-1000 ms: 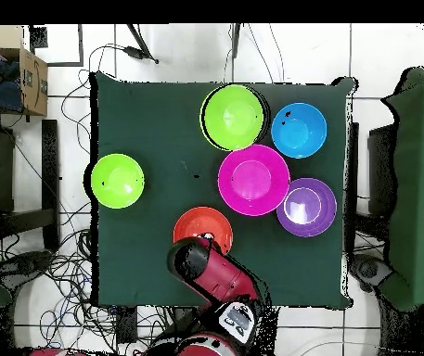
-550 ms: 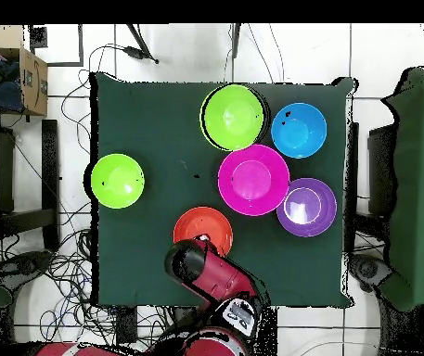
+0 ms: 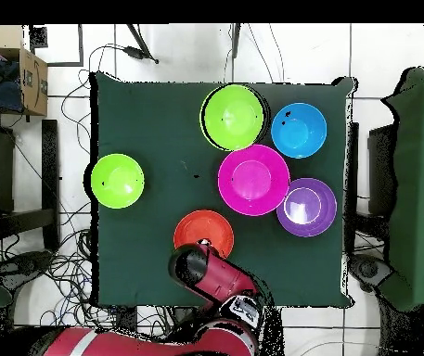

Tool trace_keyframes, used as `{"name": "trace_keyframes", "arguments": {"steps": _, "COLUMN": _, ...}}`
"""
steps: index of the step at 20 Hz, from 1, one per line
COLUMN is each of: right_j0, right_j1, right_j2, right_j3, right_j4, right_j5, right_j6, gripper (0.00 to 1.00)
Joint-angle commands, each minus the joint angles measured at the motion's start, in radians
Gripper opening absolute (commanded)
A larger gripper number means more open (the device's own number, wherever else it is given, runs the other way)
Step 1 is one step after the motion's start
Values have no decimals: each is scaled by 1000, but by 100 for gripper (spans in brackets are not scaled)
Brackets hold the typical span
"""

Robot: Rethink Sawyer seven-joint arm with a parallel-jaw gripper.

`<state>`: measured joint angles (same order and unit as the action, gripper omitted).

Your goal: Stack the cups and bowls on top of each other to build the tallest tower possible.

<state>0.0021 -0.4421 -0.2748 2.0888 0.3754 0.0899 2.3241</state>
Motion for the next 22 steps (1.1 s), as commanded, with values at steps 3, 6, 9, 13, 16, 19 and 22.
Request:
{"name": "trace_keyframes", "arguments": {"steps": 3, "right_j0": -45, "right_j1": 101, "right_j2": 157, "right_j3": 13, "right_j4": -88, "right_j5": -125, "right_j6": 102, "gripper": 100}}
{"name": "trace_keyframes", "arguments": {"steps": 6, "right_j0": -58, "right_j1": 118, "right_j2": 167, "right_j3": 6, "right_j4": -106, "right_j5": -148, "right_j6": 107, "gripper": 100}}
{"name": "trace_keyframes", "arguments": {"steps": 9, "right_j0": -60, "right_j1": 130, "right_j2": 169, "right_j3": -1, "right_j4": -114, "right_j5": -160, "right_j6": 114, "gripper": 100}}
{"name": "trace_keyframes", "arguments": {"steps": 13, "right_j0": -59, "right_j1": 117, "right_j2": 166, "right_j3": -6, "right_j4": -114, "right_j5": -143, "right_j6": 117, "gripper": 100}}
{"name": "trace_keyframes", "arguments": {"steps": 16, "right_j0": -44, "right_j1": 85, "right_j2": 144, "right_j3": -6, "right_j4": -104, "right_j5": -84, "right_j6": 109, "gripper": 100}}
{"name": "trace_keyframes", "arguments": {"steps": 19, "right_j0": -27, "right_j1": 65, "right_j2": 122, "right_j3": -2, "right_j4": -97, "right_j5": -40, "right_j6": 103, "gripper": 100}}
{"name": "trace_keyframes", "arguments": {"steps": 22, "right_j0": -5, "right_j1": 49, "right_j2": 88, "right_j3": -3, "right_j4": -91, "right_j5": 11, "right_j6": 94, "gripper": 100}}
